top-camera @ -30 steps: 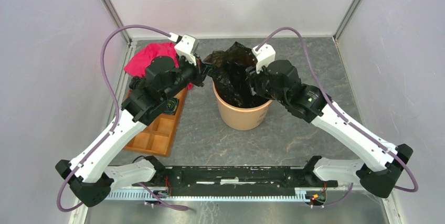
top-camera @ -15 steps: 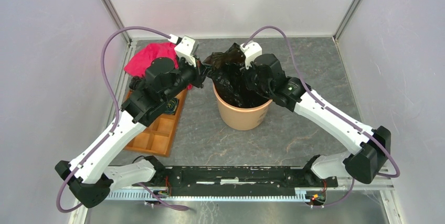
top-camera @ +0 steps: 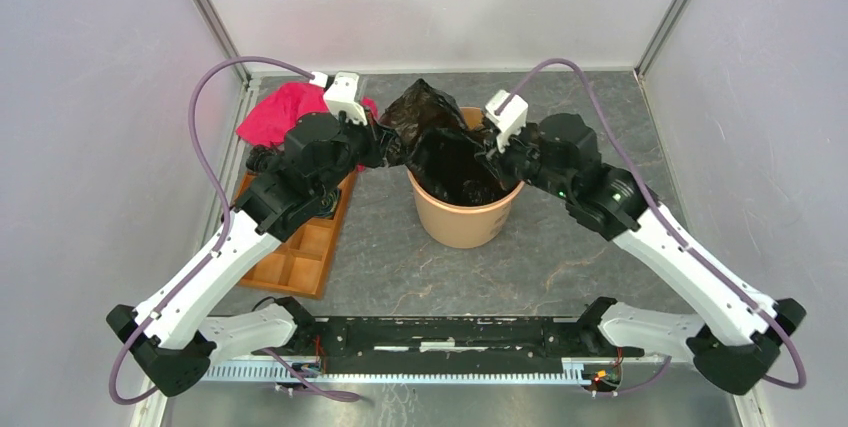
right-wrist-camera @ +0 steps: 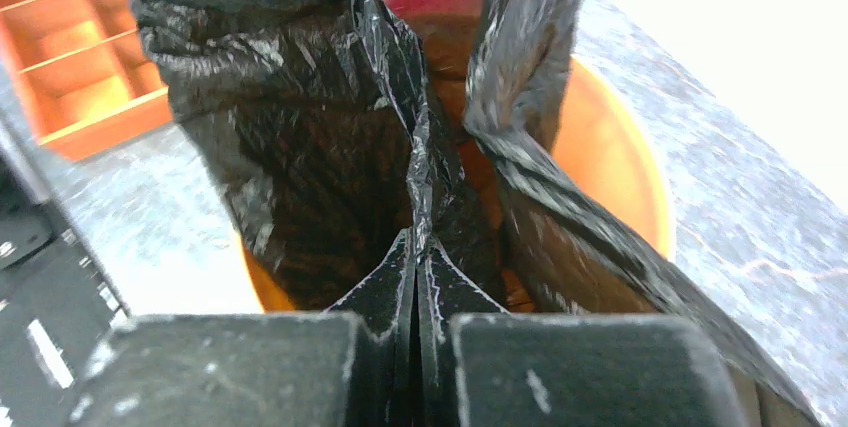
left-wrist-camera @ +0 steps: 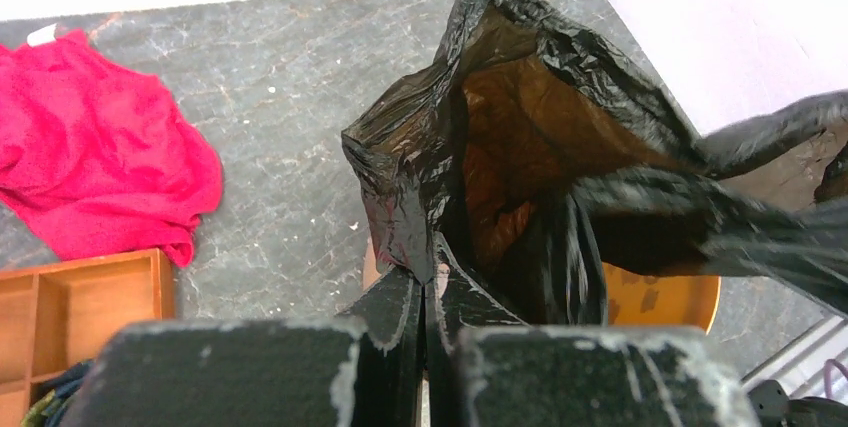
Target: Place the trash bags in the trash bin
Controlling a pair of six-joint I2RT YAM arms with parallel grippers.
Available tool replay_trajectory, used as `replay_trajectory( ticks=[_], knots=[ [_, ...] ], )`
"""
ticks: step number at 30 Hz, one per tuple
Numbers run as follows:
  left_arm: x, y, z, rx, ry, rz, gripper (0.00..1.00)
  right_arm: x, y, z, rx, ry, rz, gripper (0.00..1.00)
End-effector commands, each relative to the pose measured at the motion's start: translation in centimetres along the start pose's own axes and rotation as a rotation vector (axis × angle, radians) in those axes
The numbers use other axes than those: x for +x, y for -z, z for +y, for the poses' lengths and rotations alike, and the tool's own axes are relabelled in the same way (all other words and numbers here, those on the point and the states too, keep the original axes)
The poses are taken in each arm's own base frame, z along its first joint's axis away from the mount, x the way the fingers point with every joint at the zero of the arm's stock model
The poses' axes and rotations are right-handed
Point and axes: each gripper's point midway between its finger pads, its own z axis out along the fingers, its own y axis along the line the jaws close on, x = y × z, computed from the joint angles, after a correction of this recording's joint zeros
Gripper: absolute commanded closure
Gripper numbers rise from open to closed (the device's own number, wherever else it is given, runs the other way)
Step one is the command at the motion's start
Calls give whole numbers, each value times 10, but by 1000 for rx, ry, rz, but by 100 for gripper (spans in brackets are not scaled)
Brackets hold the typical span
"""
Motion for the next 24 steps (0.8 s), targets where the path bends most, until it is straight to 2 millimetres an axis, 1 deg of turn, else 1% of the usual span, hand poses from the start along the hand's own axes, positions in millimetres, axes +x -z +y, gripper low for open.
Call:
replay_trajectory(
  ticks=[1, 4, 6, 7, 9, 13, 15, 16, 20, 22, 24],
  knots=[
    [-6, 4, -2, -10, 94, -7, 96, 30, 16, 43, -240, 35, 41, 99],
    [0, 7, 4, -35, 98, 12, 94, 52, 21, 54, -288, 16, 69, 99],
    [4, 10, 6, -46, 103, 25, 93, 64, 24, 55, -289, 5, 87, 99],
    [5, 12, 7, -45, 108, 28, 93, 66, 27, 56, -286, 1, 83, 99],
    [9, 15, 7, -40, 118, 35, 93, 68, 33, 56, -280, -11, 71, 99],
    [13, 16, 2, -16, 139, 49, 97, 63, 43, 54, -260, -23, 29, 99],
    [14, 17, -1, 0, 148, 54, 98, 60, 46, 50, -237, -30, 17, 92],
    [14, 17, -2, 6, 152, 56, 98, 58, 48, 48, -225, -33, 9, 91],
    [11, 21, -7, 30, 172, 52, 98, 50, 54, 45, -201, -40, -27, 91],
    [13, 24, -8, 41, 182, 57, 98, 52, 57, 47, -212, -39, -33, 91],
    [18, 26, -9, 49, 197, 67, 98, 62, 59, 51, -233, -42, -16, 92]
  ],
)
